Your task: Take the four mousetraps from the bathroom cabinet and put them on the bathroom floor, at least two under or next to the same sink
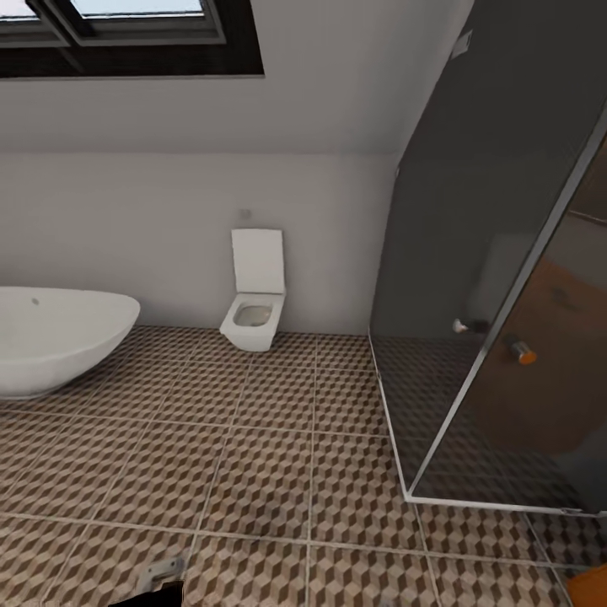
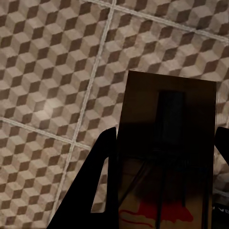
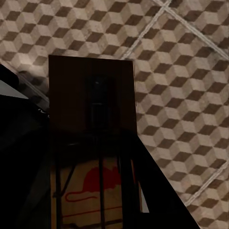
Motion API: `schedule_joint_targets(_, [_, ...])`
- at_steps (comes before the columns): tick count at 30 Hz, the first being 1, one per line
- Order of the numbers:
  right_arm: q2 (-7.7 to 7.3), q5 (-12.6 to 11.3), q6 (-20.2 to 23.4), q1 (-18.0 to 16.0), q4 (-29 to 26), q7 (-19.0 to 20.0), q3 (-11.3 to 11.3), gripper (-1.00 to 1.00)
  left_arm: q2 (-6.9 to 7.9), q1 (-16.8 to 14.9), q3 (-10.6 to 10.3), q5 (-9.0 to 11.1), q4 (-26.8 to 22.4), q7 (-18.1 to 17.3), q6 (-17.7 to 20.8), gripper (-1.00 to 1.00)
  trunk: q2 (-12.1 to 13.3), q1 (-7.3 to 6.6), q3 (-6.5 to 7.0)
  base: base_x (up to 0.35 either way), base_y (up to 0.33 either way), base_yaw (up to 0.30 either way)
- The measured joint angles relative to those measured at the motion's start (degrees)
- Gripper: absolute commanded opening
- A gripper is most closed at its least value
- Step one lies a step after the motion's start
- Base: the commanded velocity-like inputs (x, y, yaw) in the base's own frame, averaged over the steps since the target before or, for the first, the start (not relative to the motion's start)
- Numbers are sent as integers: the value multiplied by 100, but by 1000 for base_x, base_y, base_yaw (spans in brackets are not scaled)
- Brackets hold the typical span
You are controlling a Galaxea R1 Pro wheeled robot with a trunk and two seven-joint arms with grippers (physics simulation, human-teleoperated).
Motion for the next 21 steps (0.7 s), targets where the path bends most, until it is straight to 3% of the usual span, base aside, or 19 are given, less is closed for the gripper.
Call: schedule_joint_targets(21, [2, 6, 0, 15, 0, -10, 2, -100, 0, 25, 0, 0, -5, 1, 0, -100, 0, 0, -93, 0, 0, 269])
